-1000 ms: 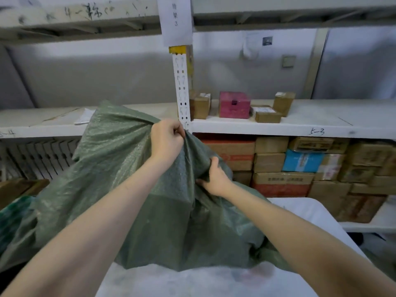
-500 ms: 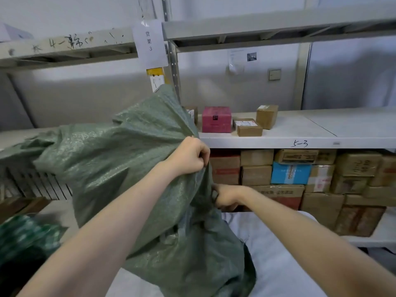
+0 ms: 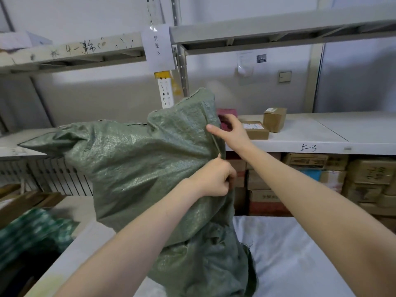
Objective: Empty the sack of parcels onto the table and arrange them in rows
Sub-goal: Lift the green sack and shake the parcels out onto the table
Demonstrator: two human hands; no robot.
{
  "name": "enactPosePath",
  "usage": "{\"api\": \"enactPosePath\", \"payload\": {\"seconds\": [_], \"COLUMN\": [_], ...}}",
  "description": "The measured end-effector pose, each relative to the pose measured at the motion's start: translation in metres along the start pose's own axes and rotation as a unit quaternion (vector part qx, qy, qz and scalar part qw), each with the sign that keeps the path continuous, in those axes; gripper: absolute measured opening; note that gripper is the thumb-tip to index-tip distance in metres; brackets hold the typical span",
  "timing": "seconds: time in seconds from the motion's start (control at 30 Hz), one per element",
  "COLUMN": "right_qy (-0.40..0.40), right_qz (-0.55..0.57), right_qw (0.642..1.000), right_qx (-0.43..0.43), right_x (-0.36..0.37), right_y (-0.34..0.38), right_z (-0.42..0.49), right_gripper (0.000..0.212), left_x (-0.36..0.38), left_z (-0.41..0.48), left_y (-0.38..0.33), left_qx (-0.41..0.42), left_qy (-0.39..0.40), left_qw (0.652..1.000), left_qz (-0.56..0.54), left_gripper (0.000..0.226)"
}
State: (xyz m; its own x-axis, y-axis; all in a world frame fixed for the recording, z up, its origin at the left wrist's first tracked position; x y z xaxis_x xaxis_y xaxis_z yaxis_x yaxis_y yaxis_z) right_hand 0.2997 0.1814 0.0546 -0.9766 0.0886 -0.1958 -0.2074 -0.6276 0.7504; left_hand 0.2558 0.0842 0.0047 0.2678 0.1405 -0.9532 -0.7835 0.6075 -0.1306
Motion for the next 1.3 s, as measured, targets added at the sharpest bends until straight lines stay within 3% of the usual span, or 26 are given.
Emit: {"api": "enactPosePath", "payload": {"seconds": [0.13,0.27,0.33,0.37,0.47,0.53,0.57,0.67,0.73,0.8,0.93,1.1,1.2,1.3], "right_qy": [-0.028,-0.068,-0.064,-0.061,-0.077,-0.102,-0.113,-0.129,-0.115,-0.118,-0.136,-0.070,-0.125,-0.189], "right_qz": [-0.133,-0.149,-0.179,-0.193,-0.171,-0.131,-0.116,-0.044,-0.011,0.004,0.010,-0.118,-0.169,-0.097], "right_qw": [0.983,0.980,0.977,0.976,0.982,0.986,0.986,0.989,0.991,0.991,0.989,0.988,0.975,0.973], "right_qx": [-0.123,-0.117,-0.094,-0.083,-0.022,0.016,0.030,0.059,0.059,0.057,0.060,0.067,0.080,0.096], "right_x": [0.005,0.004,0.003,0.002,-0.010,-0.021,-0.025,-0.023,-0.013,-0.010,-0.014,-0.017,-0.038,-0.052], "right_y": [0.035,0.045,0.042,0.040,0.017,0.000,-0.006,-0.015,-0.013,-0.010,0.000,0.016,0.026,0.031], "right_z": [0.002,0.004,0.008,0.009,0.009,0.007,0.006,0.000,-0.003,-0.001,0.012,0.038,0.051,0.059], "right_gripper": [0.030,0.016,0.013,0.011,0.013,0.019,0.022,0.026,0.019,0.013,0.011,0.053,0.037,0.030], "left_x": [0.006,0.000,-0.019,-0.036,-0.094,-0.118,-0.121,-0.098,-0.089,-0.093,-0.136,-0.174,-0.191,-0.206], "left_z": [-0.001,-0.009,-0.023,-0.037,-0.102,-0.146,-0.162,-0.180,-0.185,-0.180,-0.164,-0.129,-0.102,-0.075], "left_y": [0.003,0.012,0.018,0.023,0.056,0.089,0.113,0.174,0.188,0.197,0.217,0.226,0.230,0.240], "left_qx": [-0.006,-0.028,-0.048,-0.060,-0.137,-0.253,-0.329,-0.517,-0.517,-0.483,-0.483,-0.475,-0.438,-0.387], "left_qy": [-0.004,-0.046,-0.131,-0.209,-0.457,-0.537,-0.539,-0.448,-0.453,-0.473,-0.490,-0.499,-0.501,-0.501], "left_qw": [0.999,0.995,0.987,0.974,0.879,0.804,0.773,0.697,0.650,0.609,0.617,0.629,0.623,0.623], "left_qz": [0.045,0.084,0.076,0.061,0.022,-0.017,-0.066,-0.212,-0.324,-0.415,-0.382,-0.362,-0.412,-0.460], "left_gripper": [0.020,0.021,0.021,0.021,0.027,0.040,0.051,0.093,0.095,0.079,0.022,0.038,0.041,0.039]}}
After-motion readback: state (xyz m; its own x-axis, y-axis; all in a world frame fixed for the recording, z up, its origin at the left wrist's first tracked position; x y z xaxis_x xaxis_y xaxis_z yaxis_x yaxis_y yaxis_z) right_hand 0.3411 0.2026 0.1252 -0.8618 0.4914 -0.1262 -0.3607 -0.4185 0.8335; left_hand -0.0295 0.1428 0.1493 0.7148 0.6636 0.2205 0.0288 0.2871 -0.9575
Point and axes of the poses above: each hand's wrist, its own z-axis towards the middle knuckle, its own x-axis out of the palm, y = z × x, the point moved 10 cm from there along z, towards the middle knuckle, and after that the axes turned 9 degrees about -x, right-handed, at the moved point
